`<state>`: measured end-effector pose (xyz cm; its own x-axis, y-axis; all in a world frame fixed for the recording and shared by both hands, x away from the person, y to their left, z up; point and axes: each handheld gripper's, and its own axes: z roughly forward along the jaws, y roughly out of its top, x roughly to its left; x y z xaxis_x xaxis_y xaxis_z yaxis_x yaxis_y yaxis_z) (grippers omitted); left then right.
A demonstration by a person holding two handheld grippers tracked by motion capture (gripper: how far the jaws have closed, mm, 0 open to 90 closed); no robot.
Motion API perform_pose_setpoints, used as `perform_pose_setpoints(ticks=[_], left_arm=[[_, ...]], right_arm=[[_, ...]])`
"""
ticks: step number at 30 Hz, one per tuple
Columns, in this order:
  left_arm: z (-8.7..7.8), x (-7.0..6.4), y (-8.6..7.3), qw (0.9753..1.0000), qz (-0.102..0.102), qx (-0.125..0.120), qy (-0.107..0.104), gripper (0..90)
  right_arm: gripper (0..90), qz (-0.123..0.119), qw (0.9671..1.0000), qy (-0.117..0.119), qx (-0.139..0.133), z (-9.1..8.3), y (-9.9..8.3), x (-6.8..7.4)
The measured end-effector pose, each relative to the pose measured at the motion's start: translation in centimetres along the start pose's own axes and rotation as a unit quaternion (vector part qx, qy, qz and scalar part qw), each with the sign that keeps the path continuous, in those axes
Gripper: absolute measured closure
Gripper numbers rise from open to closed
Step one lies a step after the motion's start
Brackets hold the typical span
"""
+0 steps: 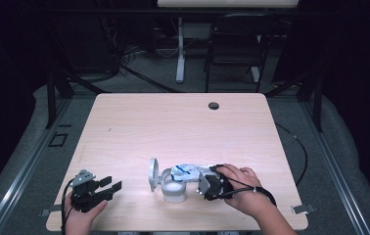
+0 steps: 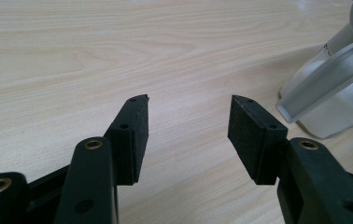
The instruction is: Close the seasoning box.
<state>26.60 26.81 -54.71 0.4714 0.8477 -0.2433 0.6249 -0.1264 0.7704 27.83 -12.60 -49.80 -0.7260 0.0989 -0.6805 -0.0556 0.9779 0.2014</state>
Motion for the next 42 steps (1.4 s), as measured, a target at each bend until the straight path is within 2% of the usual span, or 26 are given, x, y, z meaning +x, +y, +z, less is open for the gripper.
perform_pose_setpoints(ticks=[1, 7, 14, 23, 28, 31, 36, 42], left_arm=[[0.0, 0.0, 0.0, 1.0, -0.002, -0.001, 0.0, 48.5], [0.0, 0.1, 0.0, 1.0, -0.003, -0.002, 0.001, 48.5], [0.1, 0.1, -0.1, 1.0, -0.001, 0.002, 0.003, 48.4], [0.1, 0.1, -0.2, 1.0, -0.001, 0.003, 0.003, 48.5], [0.2, 0.2, -0.3, 1.0, -0.002, 0.009, 0.003, 48.4], [0.2, 0.2, -0.3, 0.9999, -0.002, 0.01, 0.003, 48.5], [0.3, 0.2, -0.4, 1.0, -0.003, 0.004, 0.004, 48.5], [0.2, 0.3, -0.3, 1.0, -0.002, 0.009, 0.003, 48.5]], right_arm=[[69.3, 0.002, 1.0, -0.002, -0.008, 0.1, -0.1, 0.0], [69.8, 0.024, 0.9996, 0.007, -0.009, 0.0, -0.4, 0.1], [70.5, 0.029, 0.9994, 0.005, -0.019, -0.1, -0.6, 0.3], [71.0, 0.06, 0.9978, 0.011, -0.027, -0.1, -1.0, 0.6], [71.2, 0.064, 0.9973, 0.001, -0.037, 0.0, -1.3, 0.9], [71.3, 0.083, 0.9955, 0.009, -0.045, 0.2, -1.5, 1.1], [71.6, 0.097, 0.994, 0.013, -0.049, 0.3, -1.7, 1.2], [72.2, 0.118, 0.9912, 0.017, -0.057, 0.3, -1.8, 1.2]])
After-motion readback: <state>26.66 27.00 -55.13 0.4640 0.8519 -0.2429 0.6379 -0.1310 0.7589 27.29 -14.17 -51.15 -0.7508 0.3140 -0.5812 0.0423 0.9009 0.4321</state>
